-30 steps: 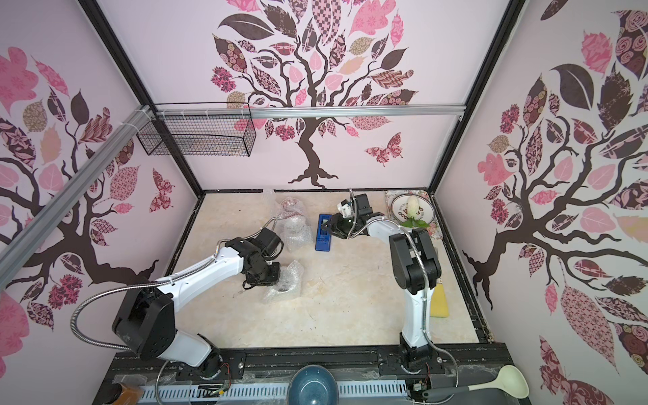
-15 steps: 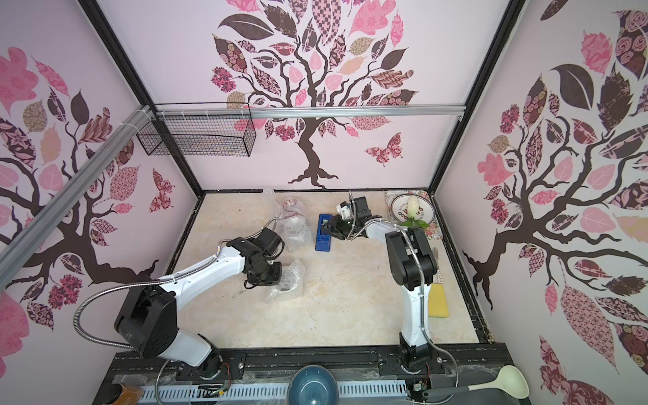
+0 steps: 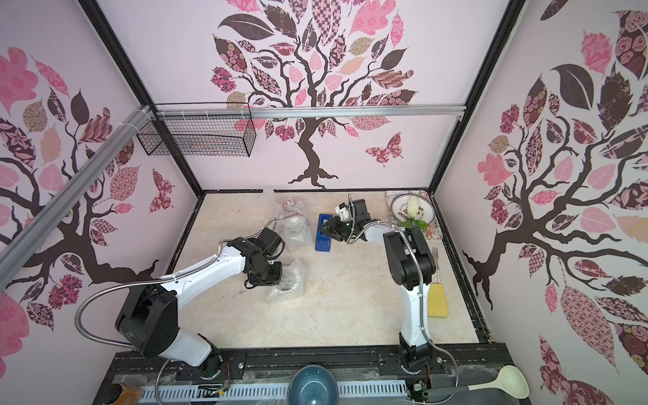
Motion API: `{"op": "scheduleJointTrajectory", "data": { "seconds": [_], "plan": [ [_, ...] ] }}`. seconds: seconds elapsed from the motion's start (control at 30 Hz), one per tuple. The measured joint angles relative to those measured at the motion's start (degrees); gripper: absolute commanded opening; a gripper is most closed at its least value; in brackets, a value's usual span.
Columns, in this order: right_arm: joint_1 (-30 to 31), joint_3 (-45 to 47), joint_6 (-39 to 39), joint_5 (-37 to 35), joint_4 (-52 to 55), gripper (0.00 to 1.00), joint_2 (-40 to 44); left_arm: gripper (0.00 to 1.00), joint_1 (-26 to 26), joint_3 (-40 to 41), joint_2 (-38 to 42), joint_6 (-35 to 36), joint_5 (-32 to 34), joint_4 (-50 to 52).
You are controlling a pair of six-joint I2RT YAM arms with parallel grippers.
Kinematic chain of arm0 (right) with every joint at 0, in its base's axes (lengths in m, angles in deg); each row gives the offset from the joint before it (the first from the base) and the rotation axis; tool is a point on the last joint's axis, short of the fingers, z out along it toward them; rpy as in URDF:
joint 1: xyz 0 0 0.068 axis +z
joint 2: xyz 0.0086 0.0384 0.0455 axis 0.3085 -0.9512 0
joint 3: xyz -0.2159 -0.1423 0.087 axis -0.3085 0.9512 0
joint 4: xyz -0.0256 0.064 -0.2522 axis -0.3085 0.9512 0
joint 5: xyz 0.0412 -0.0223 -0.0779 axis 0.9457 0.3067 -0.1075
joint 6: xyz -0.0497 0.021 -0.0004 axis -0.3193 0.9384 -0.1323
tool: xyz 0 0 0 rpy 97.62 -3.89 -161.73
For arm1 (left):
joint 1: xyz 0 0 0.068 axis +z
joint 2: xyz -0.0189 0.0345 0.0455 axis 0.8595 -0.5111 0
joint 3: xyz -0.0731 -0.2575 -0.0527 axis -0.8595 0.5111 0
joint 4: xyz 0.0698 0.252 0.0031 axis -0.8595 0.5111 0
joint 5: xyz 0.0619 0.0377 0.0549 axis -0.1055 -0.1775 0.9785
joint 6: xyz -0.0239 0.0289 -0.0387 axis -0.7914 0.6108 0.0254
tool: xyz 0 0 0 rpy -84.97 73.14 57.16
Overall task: Wrap mugs in bubble wrap
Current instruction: Tear off the tape using the Tape Cutter.
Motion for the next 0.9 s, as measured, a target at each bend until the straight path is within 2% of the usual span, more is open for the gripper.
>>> {"op": "scheduleJointTrajectory", "data": {
  "seconds": [0.3,0.6,0.67,0.87,0.9],
  "plan": [
    [0.2,3.2,7.0,2.3,-11.1,0.42,-1.5,0.0,0.0,0.0,0.0,-0.2,-0.7,-0.2],
    [0.6,5.6,10.0,2.1,-17.2,0.34,-2.1,0.0,0.0,0.6,0.0,-0.5,-2.2,-1.2],
    [0.6,6.5,10.9,1.9,-18.9,0.3,-2.1,0.0,0.0,0.8,0.0,-0.5,-2.2,-1.1],
    [0.6,8.8,14.3,1.0,-21.9,0.01,-2.1,0.0,0.0,0.9,0.1,-0.5,-2.2,-1.2],
    [0.6,8.7,15.0,0.8,-21.7,0.0,-2.1,0.0,0.0,1.0,0.2,-0.5,-2.0,-1.2]
  ]
}}
